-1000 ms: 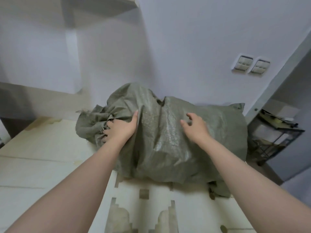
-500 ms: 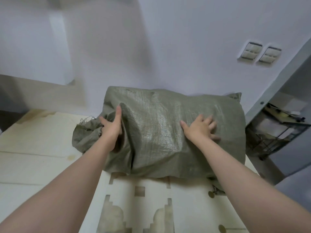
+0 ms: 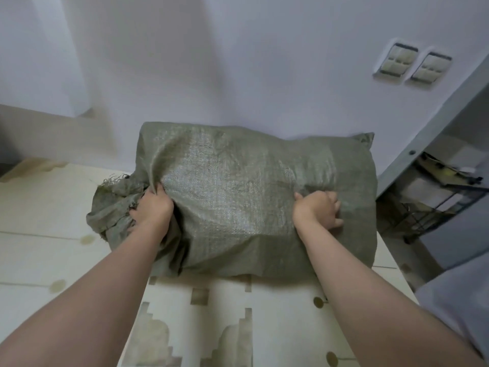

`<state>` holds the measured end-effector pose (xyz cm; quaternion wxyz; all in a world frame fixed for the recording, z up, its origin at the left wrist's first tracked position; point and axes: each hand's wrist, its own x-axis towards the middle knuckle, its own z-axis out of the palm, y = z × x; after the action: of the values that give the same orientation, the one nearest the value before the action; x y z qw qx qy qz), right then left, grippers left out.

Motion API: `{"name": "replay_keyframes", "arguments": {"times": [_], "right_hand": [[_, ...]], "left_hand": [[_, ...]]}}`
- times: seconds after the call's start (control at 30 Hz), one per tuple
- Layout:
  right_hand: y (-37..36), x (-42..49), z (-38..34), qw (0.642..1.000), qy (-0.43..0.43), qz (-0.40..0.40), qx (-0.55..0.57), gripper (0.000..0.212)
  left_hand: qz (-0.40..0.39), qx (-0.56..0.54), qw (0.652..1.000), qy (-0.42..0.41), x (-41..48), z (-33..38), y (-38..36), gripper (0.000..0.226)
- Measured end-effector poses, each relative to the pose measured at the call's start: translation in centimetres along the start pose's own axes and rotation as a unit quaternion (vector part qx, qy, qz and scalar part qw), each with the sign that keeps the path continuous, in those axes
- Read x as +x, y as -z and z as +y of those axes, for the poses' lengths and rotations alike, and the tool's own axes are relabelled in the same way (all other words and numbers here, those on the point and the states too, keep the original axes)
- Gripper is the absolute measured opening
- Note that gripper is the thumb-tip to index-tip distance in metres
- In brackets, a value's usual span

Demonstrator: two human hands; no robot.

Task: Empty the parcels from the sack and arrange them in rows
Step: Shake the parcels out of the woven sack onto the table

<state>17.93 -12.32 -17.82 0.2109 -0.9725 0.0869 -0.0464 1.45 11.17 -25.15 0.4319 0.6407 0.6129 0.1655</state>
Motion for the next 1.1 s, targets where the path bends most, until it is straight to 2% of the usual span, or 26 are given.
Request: {"name": "replay_keyframes", "arguments": {"times": [0.1,0.2,0.27,0.37,0.43,0.5,0.57,0.7,0.77,0.93,1.03,1.1], "right_hand": [[0.4,0.4,0.4,0.999,0.003,0.012,0.030,0.030],[0.5,0.1,0.2,0.998,0.004,0.016,0.066,0.035],[0.5,-0.5,0.3,0.997,-0.002,0.021,0.077,0.059],[0.6,-0.8,1.6,0.997,-0.055,-0.003,0.058,0.114],[1.0,-0.8,2.1,0.986,-0.135,-0.039,0.090,0.129],[1.3,-0.9,2.2,0.971,-0.189,-0.070,0.127,0.122],[1.3,-0.7,2.5,0.963,-0.209,-0.068,0.154,0.102],[1.5,-0.3,3.3,0.963,-0.198,-0.015,0.182,0.050],[1.8,-0.6,3.7,0.961,-0.193,0.011,0.195,0.032],[2.1,-1.8,4.7,0.955,-0.193,0.051,0.220,0.034],[2.7,-2.6,4.7,0.952,-0.153,0.053,0.259,0.034],[3.4,-3.1,4.3,0.936,-0.127,0.074,0.319,0.027]], "left_hand": [[-0.008,0.009,1.000,-0.016,-0.6,0.1,0.4,0.059],[-0.016,0.017,1.000,-0.017,-1.5,0.1,0.9,0.058],[-0.024,0.018,0.999,-0.019,-1.5,-0.2,1.1,0.059],[-0.033,-0.012,0.999,-0.024,-1.1,-0.8,1.3,0.060],[-0.034,-0.022,0.999,-0.022,-1.2,-1.0,1.4,0.059],[-0.032,-0.022,0.999,-0.018,-1.5,-1.1,1.5,0.058],[-0.034,-0.017,0.999,-0.013,-1.9,-1.2,1.7,0.058],[-0.040,-0.004,0.999,-0.028,-2.7,-1.2,2.2,0.055],[-0.041,0.009,0.998,-0.037,-3.0,-1.2,2.4,0.054],[-0.045,0.015,0.998,-0.044,-3.1,-1.5,2.6,0.054],[-0.042,0.004,0.998,-0.042,-2.7,-2.4,2.6,0.054],[-0.036,-0.039,0.998,-0.037,-2.5,-3.1,2.6,0.054]]}}
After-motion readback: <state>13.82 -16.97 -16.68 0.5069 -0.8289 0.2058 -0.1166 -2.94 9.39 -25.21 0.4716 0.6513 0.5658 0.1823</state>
